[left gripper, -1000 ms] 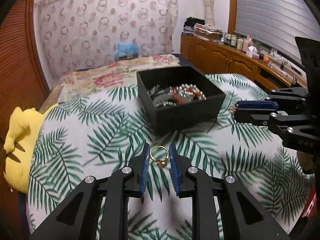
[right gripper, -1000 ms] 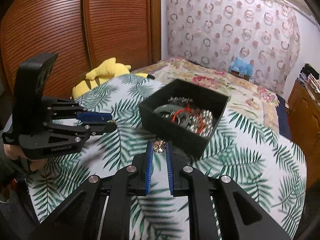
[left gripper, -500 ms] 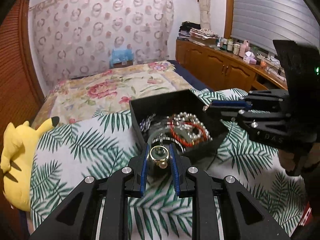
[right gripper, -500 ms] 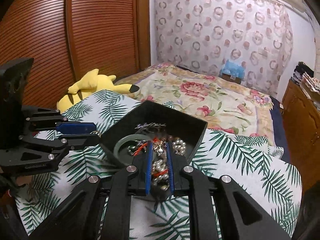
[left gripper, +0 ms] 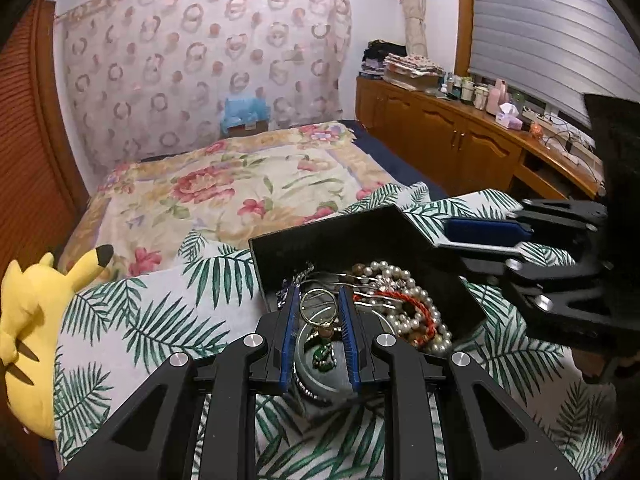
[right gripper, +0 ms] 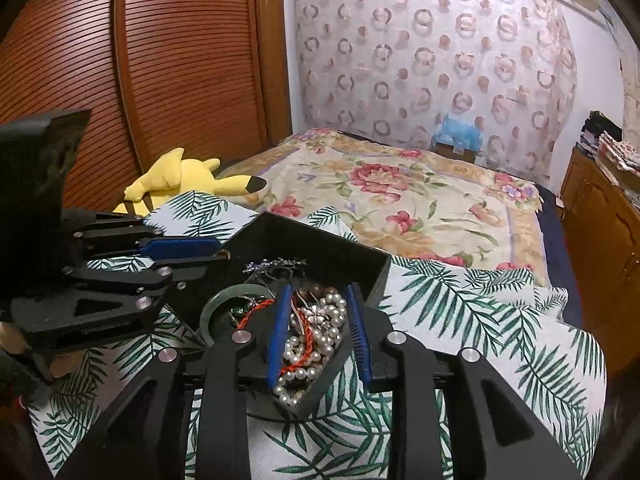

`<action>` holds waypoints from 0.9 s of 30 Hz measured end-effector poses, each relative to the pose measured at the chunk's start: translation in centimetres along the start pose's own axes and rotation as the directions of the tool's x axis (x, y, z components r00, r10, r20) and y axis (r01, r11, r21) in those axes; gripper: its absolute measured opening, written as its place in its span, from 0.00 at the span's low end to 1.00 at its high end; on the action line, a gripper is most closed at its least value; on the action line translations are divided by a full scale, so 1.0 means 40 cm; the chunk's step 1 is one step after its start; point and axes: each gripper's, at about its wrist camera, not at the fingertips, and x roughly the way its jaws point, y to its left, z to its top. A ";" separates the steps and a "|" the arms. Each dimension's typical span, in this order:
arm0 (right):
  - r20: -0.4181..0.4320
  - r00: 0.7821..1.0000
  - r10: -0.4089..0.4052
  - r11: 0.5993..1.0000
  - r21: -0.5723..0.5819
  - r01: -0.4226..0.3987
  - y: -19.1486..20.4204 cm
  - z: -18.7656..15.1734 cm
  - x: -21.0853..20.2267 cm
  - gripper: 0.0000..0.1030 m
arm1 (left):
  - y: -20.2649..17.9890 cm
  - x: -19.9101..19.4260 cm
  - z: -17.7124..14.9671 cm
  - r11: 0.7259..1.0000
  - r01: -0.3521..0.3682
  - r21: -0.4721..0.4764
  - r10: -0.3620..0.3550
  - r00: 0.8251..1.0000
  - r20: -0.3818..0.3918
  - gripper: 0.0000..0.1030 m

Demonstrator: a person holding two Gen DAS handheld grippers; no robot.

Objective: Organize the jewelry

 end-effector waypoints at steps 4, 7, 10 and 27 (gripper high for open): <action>0.011 1.000 -0.019 0.999 0.027 0.018 -0.006 -0.017 -0.029 0.30 | -0.006 0.015 0.009 1.000 -0.007 -0.011 0.007 1.000 -0.006 0.18; 0.022 0.999 -0.035 0.998 0.047 0.034 -0.010 -0.033 -0.050 0.30 | -0.012 0.014 0.009 1.000 -0.013 -0.010 0.013 1.000 -0.012 0.26; 0.028 0.998 -0.059 0.996 0.066 0.057 -0.009 -0.053 -0.071 0.30 | -0.020 -0.001 0.001 1.000 -0.020 -0.012 0.020 1.000 -0.001 0.44; 0.128 0.972 -0.199 0.969 0.171 0.176 0.061 -0.125 -0.245 0.76 | -0.051 -0.209 -0.083 0.992 -0.108 -0.065 0.113 0.991 0.069 0.92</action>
